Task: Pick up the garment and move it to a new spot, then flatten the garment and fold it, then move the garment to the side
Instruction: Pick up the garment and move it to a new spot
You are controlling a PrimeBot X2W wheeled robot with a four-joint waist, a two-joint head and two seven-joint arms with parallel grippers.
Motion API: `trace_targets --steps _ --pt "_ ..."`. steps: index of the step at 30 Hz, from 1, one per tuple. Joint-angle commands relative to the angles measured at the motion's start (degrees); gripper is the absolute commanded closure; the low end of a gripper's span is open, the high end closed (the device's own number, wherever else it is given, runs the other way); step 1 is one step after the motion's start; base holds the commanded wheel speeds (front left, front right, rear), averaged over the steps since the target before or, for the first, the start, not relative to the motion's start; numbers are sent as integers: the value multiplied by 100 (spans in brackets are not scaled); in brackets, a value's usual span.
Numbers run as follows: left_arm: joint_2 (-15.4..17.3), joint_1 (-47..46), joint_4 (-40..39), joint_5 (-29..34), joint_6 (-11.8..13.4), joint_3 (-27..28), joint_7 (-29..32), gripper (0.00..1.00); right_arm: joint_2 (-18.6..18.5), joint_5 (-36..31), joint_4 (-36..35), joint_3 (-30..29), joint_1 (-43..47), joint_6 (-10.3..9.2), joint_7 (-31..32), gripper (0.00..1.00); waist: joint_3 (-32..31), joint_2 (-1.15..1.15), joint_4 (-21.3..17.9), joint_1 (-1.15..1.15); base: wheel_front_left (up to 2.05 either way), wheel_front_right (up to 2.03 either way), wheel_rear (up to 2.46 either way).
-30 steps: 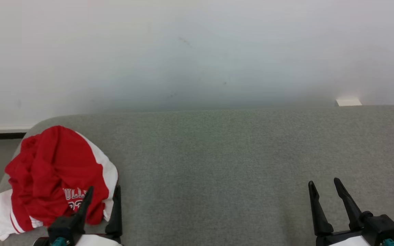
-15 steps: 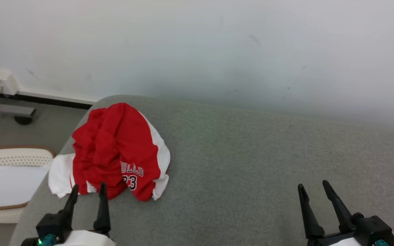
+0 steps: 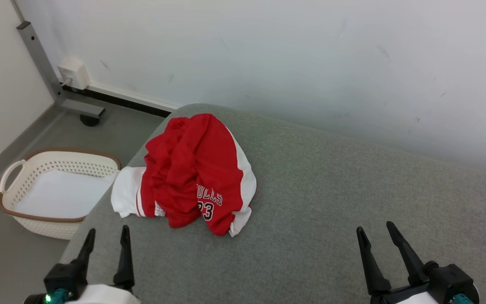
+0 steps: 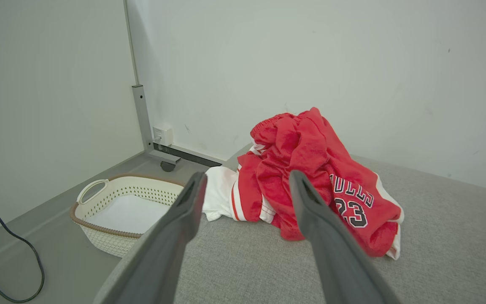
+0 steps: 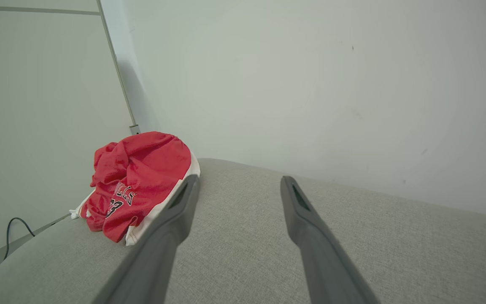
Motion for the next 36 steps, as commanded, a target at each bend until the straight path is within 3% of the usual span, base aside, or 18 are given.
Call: trace_targets --steps 1,10,15,22,26,36 --pt "19 -53 15 51 -25 13 -2 0 -29 1 14 4 -30 -12 5 0 1 0 10 0 0 0 0" --pt "45 -161 205 19 22 83 -2 0 -29 14 43 63 -38 -12 5 0 -52 0 -168 0 0 0 0" --pt "166 -573 366 -79 -134 0 123 0 -29 -107 69 -9 73 -12 6 0 -35 0 -261 0 0 0 0" --pt "607 -1720 450 -434 -338 -82 1518 0 -29 -173 -66 -223 28 -12 6 0 73 0 -604 0 0 0 0" --pt "1030 -2405 627 -666 -413 -212 2186 0 -28 -203 -104 -250 -40 -12 5 0 169 0 -898 0 0 0 0" --pt "1882 -3592 2049 -1318 -438 -190 3303 0 -28 -209 -103 -177 -277 -12 5 0 504 0 -1975 0 0 0 0"
